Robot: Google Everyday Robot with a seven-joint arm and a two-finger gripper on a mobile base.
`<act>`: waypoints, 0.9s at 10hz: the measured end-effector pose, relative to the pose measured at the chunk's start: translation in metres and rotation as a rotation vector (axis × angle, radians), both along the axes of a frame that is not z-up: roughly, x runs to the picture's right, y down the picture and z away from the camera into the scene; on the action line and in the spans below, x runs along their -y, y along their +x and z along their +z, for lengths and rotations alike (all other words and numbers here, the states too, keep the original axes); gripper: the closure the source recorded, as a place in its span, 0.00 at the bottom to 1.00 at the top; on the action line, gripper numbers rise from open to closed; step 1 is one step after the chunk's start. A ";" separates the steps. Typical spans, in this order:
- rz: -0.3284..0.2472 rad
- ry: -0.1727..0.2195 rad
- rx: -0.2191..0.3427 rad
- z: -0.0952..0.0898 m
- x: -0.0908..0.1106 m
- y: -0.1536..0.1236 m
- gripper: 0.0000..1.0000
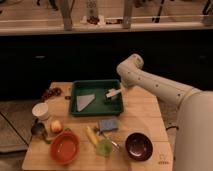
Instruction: Wipe tray with brush
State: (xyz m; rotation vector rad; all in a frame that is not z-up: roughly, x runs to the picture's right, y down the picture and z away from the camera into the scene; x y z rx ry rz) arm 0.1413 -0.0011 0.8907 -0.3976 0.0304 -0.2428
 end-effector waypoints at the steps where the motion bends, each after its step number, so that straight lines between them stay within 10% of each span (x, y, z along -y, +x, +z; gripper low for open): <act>1: -0.015 -0.003 -0.001 0.005 0.003 0.001 0.95; 9: -0.126 -0.014 0.030 0.027 0.017 -0.018 0.95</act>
